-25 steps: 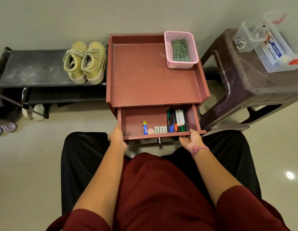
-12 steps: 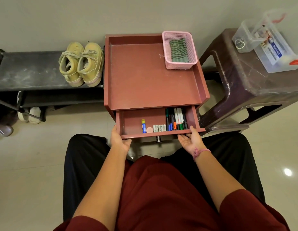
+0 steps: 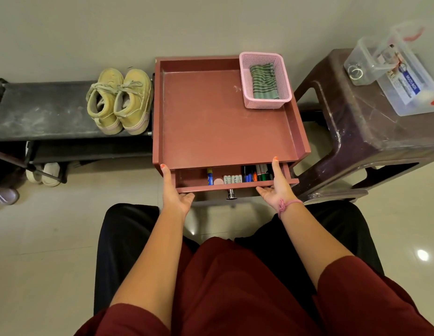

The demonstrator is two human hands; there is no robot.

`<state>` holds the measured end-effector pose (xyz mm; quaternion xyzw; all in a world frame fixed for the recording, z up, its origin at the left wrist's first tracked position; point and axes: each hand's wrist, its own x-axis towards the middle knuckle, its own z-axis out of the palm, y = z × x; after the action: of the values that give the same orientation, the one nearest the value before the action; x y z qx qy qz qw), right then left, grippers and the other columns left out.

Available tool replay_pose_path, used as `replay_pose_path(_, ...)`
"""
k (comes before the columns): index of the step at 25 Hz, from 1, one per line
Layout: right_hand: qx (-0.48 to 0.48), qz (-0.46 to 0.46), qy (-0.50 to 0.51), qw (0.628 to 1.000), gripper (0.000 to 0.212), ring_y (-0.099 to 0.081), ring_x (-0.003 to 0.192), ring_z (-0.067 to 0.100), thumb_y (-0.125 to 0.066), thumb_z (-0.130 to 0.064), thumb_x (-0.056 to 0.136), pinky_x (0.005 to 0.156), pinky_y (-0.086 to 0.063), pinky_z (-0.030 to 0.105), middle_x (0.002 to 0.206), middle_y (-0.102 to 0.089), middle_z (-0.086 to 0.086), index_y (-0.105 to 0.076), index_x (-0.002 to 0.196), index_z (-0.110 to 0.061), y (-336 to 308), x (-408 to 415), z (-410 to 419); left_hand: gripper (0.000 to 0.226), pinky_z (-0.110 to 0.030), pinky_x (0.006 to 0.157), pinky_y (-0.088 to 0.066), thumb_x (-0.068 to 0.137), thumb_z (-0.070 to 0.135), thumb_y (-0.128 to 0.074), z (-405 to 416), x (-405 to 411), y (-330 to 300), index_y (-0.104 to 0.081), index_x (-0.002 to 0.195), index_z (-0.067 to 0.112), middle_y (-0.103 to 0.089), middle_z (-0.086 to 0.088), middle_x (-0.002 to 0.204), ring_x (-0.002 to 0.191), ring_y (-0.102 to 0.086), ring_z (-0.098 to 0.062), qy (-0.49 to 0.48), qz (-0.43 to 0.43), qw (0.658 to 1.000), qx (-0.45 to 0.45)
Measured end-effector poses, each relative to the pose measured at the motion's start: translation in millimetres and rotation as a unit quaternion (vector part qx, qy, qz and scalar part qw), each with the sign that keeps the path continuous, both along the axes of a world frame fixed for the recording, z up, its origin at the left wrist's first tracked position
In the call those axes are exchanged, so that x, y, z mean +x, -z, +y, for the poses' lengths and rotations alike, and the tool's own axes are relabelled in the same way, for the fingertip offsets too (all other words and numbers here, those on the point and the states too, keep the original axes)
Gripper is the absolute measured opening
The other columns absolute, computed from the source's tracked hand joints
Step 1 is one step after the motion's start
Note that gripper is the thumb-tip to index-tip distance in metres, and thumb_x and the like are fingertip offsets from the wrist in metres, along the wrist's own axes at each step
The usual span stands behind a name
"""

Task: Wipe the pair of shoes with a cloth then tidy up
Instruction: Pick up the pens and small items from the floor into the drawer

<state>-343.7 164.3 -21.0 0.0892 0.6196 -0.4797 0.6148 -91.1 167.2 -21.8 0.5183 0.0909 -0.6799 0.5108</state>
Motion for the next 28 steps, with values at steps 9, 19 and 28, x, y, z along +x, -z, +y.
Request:
replay_pose_path(9, 0.061, 0.079, -0.033, 0.994, 0.079, -0.059, 0.102, 0.028, -0.071, -0.053, 0.075, 0.082, -0.053, 0.039, 0.125, -0.049, 0.011, -0.040, 0.135, -0.012, 11, 4, -48, 0.071, -0.047, 0.113, -0.032, 0.088, 0.042, -0.065, -58, -7, 11, -0.033, 0.143, 0.010, -0.042, -0.015, 0.144, 0.132, -0.044, -0.032, 0.010, -0.075, 0.987, 0.139)
replay_pose_path(19, 0.072, 0.098, -0.014, 0.993, 0.046, -0.064, 0.085, 0.016, -0.065, -0.030, 0.088, 0.076, -0.049, 0.031, 0.121, -0.060, 0.010, -0.049, 0.124, -0.007, 38, -5, -62, 0.059, -0.042, 0.109, -0.039, 0.090, 0.029, -0.065, -70, -7, 31, -0.042, 0.134, -0.003, -0.051, -0.018, 0.138, 0.128, -0.051, -0.032, -0.040, -0.054, 0.986, 0.150)
replay_pose_path(28, 0.053, 0.058, 0.018, 0.997, 0.036, -0.062, 0.103, 0.025, -0.064, -0.018, 0.090, 0.087, -0.052, 0.034, 0.114, -0.057, 0.016, -0.050, 0.119, -0.002, 44, -9, -66, 0.053, -0.042, 0.104, -0.044, 0.091, 0.022, -0.064, -73, -9, 34, -0.043, 0.132, -0.004, -0.055, -0.021, 0.131, 0.122, -0.056, -0.033, -0.069, -0.076, 0.984, 0.146)
